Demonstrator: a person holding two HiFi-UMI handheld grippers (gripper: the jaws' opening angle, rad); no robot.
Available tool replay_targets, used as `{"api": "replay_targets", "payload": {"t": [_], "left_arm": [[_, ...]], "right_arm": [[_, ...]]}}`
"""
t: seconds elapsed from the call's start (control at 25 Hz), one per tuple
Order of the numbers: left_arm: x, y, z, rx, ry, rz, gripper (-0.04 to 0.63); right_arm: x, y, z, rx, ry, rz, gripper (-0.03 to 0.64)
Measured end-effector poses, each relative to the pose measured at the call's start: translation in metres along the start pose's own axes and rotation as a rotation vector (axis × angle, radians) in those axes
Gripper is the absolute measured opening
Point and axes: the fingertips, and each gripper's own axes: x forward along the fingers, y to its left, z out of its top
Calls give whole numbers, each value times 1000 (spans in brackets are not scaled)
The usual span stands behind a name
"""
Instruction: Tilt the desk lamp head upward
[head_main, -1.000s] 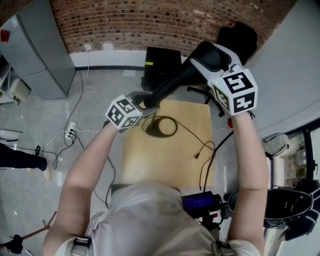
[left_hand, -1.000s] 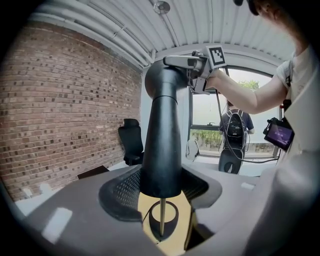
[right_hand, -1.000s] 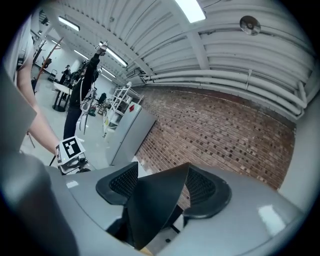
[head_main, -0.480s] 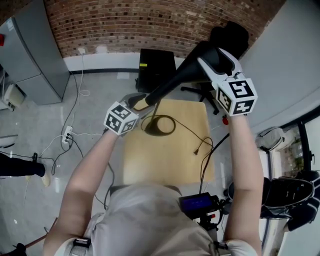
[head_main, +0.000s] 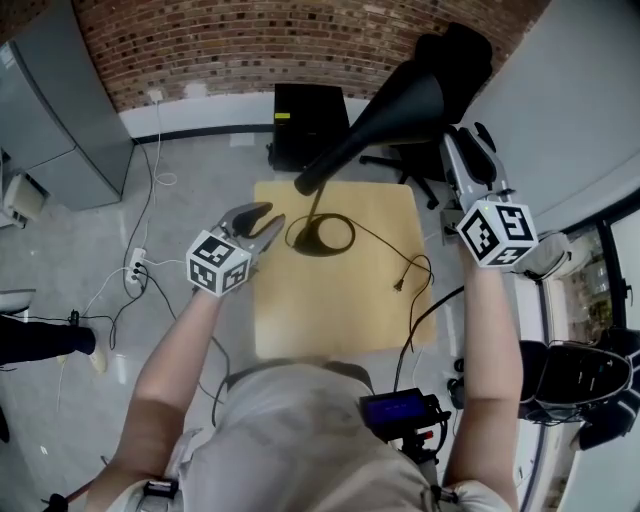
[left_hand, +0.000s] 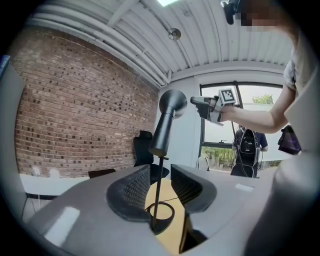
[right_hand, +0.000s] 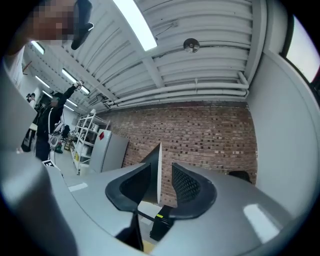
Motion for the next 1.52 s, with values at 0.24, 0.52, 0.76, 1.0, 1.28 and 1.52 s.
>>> {"api": "replay_targets", "payload": {"t": [0.24,0.52,0.76,1.0,1.28,1.52], "left_arm": [[-17,-30,4,2,-37,11,43],[-38,-66,0,-4,-52,73,2],[-40,-109,-14,-33,-52,129,2],[-43,-157,-33,-65,-45,177,2],[-29,-205,-49,-84,-30,216,2],[-38,-232,-60,-98,-35,248,2]], "right_arm": [[-35,1,-23,70,-2,10,44],[-85,17,-92,187,66,109,12],[-146,30,-163,246,159,258,14],[-188,51,-201,290,195,362,12],[-216,65,-213,337,182,503,12],[-232,69,-217,354,166,542,12]]}}
